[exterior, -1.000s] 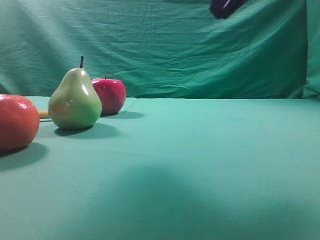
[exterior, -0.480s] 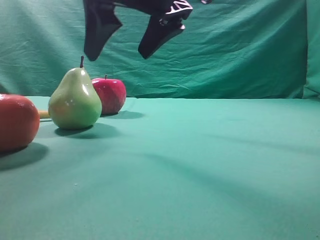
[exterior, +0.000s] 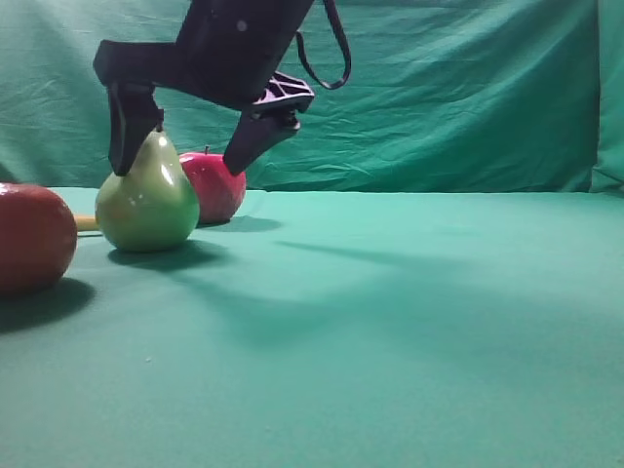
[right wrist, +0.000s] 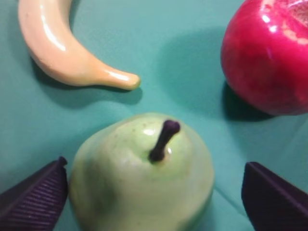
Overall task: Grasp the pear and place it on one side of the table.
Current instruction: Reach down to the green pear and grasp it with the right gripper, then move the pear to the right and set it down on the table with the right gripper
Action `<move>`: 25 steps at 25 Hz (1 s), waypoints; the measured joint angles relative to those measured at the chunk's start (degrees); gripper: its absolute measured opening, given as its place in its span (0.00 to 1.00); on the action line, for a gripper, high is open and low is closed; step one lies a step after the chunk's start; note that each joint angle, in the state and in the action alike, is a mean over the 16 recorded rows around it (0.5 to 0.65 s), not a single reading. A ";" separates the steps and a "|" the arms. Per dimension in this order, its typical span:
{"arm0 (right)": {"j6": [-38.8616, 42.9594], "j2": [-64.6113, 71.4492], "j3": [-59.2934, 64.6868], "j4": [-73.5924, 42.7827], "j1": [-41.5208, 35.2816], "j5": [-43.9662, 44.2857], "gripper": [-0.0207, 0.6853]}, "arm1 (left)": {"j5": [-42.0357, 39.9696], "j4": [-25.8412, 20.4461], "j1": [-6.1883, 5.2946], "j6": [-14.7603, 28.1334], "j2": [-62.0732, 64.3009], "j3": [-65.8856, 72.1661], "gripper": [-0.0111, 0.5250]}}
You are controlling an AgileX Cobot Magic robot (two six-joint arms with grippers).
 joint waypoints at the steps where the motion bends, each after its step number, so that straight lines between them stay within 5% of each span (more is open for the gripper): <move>1: -0.13 0.25 -0.05 0.20 0.12 -0.13 0.87 | 0.00 0.00 0.00 0.00 0.00 0.00 0.02; 15: -1.23 -7.31 0.08 -1.85 -1.64 4.53 0.77 | 0.00 0.00 0.00 0.00 0.00 0.00 0.02; 25: -1.29 -24.66 11.37 -4.21 -13.44 10.43 0.77 | 0.00 0.00 0.00 0.00 0.00 0.00 0.02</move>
